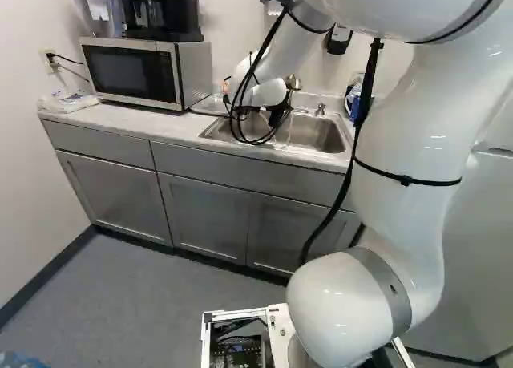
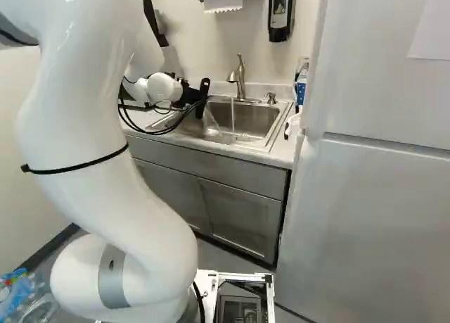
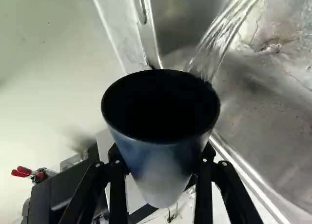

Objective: Rinse the cup and place it in the tray

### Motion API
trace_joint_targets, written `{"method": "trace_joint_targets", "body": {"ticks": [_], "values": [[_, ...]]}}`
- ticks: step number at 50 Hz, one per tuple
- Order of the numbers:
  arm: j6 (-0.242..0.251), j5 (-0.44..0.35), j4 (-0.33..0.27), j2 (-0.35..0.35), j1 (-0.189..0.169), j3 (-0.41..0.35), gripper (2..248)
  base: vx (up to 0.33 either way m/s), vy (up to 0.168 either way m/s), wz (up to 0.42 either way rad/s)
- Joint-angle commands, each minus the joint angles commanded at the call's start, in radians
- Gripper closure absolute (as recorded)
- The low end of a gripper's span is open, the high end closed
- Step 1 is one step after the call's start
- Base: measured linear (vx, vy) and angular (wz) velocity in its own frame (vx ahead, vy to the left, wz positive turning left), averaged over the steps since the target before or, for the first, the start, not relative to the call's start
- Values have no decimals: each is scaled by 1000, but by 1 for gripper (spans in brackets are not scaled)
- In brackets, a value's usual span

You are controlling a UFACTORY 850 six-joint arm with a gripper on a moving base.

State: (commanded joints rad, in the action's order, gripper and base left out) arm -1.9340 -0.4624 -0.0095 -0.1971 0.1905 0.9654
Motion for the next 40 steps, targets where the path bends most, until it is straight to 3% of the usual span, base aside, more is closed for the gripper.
{"method": "trace_joint_targets", "body": {"ticks": [40], "values": [[0, 0, 0, 0, 0, 0, 126, 0, 0, 0]]}}
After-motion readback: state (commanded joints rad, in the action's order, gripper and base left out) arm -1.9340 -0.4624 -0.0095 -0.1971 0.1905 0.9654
